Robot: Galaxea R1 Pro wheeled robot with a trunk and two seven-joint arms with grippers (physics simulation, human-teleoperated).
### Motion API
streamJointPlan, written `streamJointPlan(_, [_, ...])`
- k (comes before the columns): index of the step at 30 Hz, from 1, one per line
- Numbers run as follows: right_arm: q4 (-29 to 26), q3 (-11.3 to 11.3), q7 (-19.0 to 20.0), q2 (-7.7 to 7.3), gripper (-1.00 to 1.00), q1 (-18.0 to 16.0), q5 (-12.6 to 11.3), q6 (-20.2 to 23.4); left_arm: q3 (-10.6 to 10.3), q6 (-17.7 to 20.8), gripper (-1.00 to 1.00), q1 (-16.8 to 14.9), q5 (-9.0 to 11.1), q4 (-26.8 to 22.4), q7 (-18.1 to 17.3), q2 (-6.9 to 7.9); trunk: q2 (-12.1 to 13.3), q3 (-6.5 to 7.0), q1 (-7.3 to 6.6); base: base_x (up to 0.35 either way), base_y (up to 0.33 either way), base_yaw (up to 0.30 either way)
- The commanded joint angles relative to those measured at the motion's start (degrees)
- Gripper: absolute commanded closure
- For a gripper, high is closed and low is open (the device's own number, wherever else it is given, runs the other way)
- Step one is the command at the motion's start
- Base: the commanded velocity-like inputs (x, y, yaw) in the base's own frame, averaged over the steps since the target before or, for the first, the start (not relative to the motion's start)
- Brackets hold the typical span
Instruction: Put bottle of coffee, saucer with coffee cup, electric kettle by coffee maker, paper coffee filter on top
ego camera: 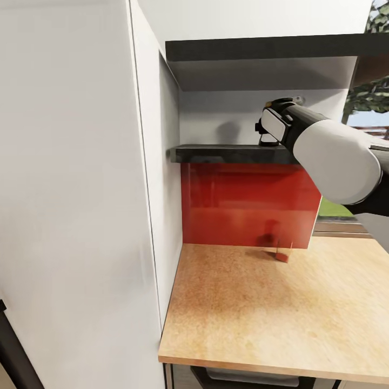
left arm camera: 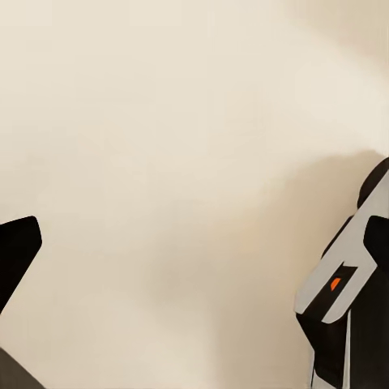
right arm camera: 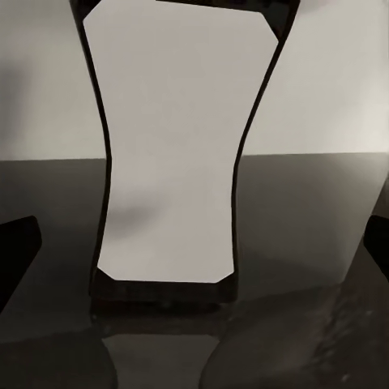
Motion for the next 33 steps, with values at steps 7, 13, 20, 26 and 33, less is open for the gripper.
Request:
streamJointPlan(7, [-0.1,-0.5,-0.2,0.06,-1.00,0.0,0.6,0.3,0.0,0.0,-1.00,0.0,0.4,0.0,-0.3,-0.02,0.0,0.00,0.02,0.162,0.000,0.000])
streamJointPlan(13, [0.0,-0.4,-0.1,0.01,-1.00,0.0,0.6,0.3,0.0,0.0,-1.00,0.0,0.4,0.0,-0.3,-0.07,0.0,0.00,0.02,0.182,0.000,0.000])
streamJointPlan(20, [-0.1,-0.4,-0.1,0.01,-1.00,0.0,0.6,0.3,0.0,0.0,-1.00,0.0,0.4,0.0,-0.3,-0.08,0.0,0.00,0.02,0.008,0.000,0.000])
streamJointPlan(26, [0.0,-0.4,-0.2,0.01,-1.00,0.0,0.6,0.0,0.0,0.0,-1.00,0.0,0.4,0.0,-0.3,-0.08,0.0,0.00,0.02,0.000,0.000,0.000])
streamJointPlan(33, [0.0,-0.4,-0.2,-0.06,-1.00,0.0,0.6,0.0,0.0,0.0,-1.00,0.0,0.4,0.0,-0.3,-0.08,0.0,0.00,0.02,0.013,0.000,0.000])
